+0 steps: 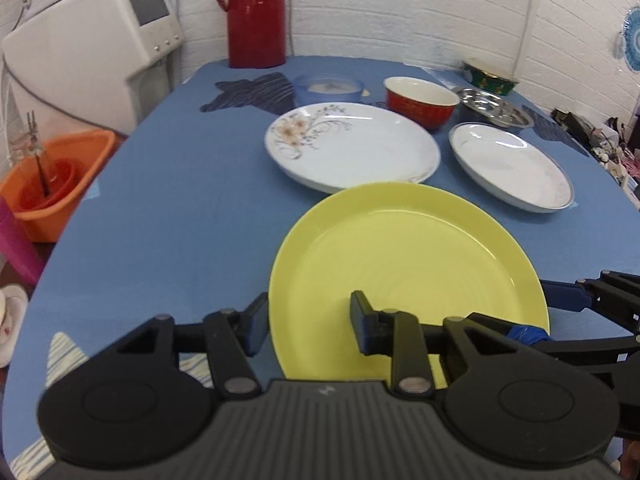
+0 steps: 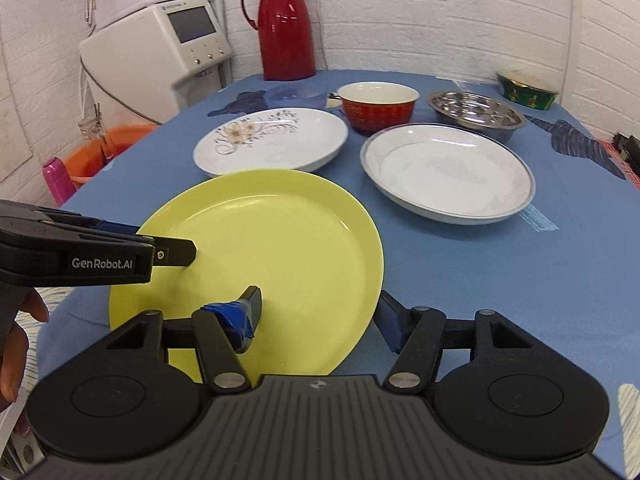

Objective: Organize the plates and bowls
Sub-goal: 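Carry the yellow plate with the left tool toward the white floral plate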

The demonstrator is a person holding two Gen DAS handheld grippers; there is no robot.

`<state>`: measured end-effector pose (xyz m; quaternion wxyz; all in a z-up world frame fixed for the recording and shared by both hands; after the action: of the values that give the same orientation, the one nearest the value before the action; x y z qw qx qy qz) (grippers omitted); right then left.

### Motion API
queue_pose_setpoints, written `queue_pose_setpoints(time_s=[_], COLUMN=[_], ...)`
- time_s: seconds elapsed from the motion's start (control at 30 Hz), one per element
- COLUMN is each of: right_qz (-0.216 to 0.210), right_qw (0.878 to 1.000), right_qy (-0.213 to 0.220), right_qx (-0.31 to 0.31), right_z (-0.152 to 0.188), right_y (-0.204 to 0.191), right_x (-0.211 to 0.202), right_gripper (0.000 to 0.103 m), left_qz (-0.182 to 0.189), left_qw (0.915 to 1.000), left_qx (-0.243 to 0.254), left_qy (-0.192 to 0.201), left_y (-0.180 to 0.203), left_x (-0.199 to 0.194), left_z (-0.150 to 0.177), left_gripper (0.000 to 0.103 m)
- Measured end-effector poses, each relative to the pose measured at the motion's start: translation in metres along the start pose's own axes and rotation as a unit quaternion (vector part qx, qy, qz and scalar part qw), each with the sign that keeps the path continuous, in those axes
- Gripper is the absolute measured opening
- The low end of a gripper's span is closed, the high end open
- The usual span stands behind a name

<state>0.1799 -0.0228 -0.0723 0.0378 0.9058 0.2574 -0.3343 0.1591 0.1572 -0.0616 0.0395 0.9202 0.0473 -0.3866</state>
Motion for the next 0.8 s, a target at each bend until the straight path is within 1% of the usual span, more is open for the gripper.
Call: queue_pose_setpoints(time_s=[0.1,0.2,0.27,0.33,0.5,0.67,0.8], right_qz=[-0.026,-0.037,-0.034,-0.021,-0.003,-0.016,-0.022], right_qw=[1.000,0.999,0.999,0.999,0.999,0.999,0.999], right_qy=[-0.007,-0.016,-0.018,-0.020,-0.025,-0.027,-0.026], right_qx=[-0.010,-0.021,-0.023,-0.022,-0.028,-0.039,-0.025], right_z=[-0.001,-0.001,-0.001,-0.001,-0.001,-0.001,0.000], right_y=[-0.026,-0.041,-0.042,-0.037,-0.035,-0.047,-0.042], right_x=[0.017,0.033,0.036,0.034,0.036,0.040,0.037], right_gripper=[0.048,0.048,0.048,0.048,0.051,0.051,0.052], left_qz=[-0.011,0.003,0.013,0.013,0.012,0.010,0.023], left_qw=[0.9998,0.9994,0.9995,0.9997,0.9996,0.9997,0.9994], left_qx=[-0.015,-0.027,-0.023,-0.015,-0.023,-0.022,-0.024], left_qy=[-0.012,-0.022,-0.017,-0.011,-0.008,-0.006,-0.005], left_y=[-0.023,-0.029,-0.023,-0.017,-0.027,-0.031,-0.026], left_x=[0.006,0.014,0.018,0.021,0.023,0.021,0.022], left_z=[0.007,0.010,0.009,0.006,0.004,0.006,0.005], left_gripper=[0.028,0.028,0.028,0.028,0.028,0.028,0.029])
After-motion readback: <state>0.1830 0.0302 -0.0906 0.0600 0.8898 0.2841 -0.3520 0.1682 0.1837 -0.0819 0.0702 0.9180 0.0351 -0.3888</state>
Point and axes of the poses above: each gripper's, at about its wrist camera, not at the fingertips, and x roughly the way its jaws point, y to its right, z to its underside, the point moved 8 cm from there along x, roughly the way its jaws point, and after that the axes turned 1 degree about -z, right-handed, at the moved point
